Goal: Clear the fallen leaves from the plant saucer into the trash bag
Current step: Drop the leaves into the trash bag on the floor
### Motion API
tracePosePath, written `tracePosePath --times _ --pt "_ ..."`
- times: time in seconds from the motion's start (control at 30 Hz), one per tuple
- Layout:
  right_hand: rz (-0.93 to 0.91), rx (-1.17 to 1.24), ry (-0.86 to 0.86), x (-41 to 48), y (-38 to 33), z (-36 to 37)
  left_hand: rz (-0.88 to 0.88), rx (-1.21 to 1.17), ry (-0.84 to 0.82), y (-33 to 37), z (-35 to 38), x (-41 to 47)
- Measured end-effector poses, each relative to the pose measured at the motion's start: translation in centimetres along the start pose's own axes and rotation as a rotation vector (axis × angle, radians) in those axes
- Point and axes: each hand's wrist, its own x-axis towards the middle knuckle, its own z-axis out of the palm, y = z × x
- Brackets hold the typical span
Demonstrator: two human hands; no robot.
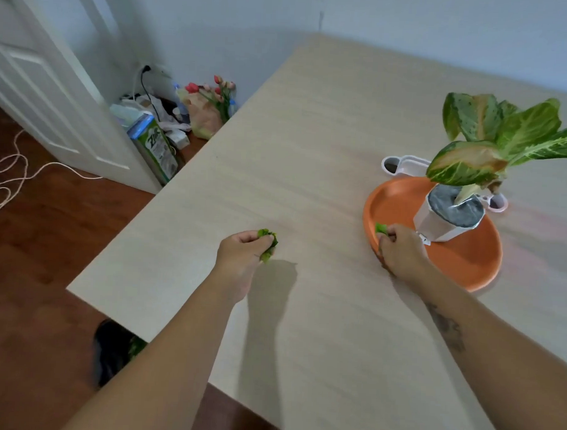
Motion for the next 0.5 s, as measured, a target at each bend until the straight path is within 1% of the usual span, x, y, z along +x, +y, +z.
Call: tracePosePath --times 0.1,0.13,0.23,0.33,0.5 --pt "-0.004 0.134 0.003 -2.8 -4.4 3.2 -0.014 -0.120 0.007 0.6 -4.4 -0.4" --pt "-0.013 0.174 -0.020 -4.1 -6.3 4.7 -0.017 -0.156 0.008 0.7 -6.4 -0.5" --pt "-0.064 0.300 -0.135 -7.8 -11.2 9.9 -0.019 -0.250 0.020 1.1 -12.2 -0.8" --pt "-0.076 0.430 -0.257 -11.3 -15.7 14.9 -0.029 -0.303 0.060 1.3 -17.6 -1.3" --pt "-0.081 0.506 -0.465 -18.3 -23.5 25.5 -0.036 -0.359 0.181 0.9 -29.7 -2.3"
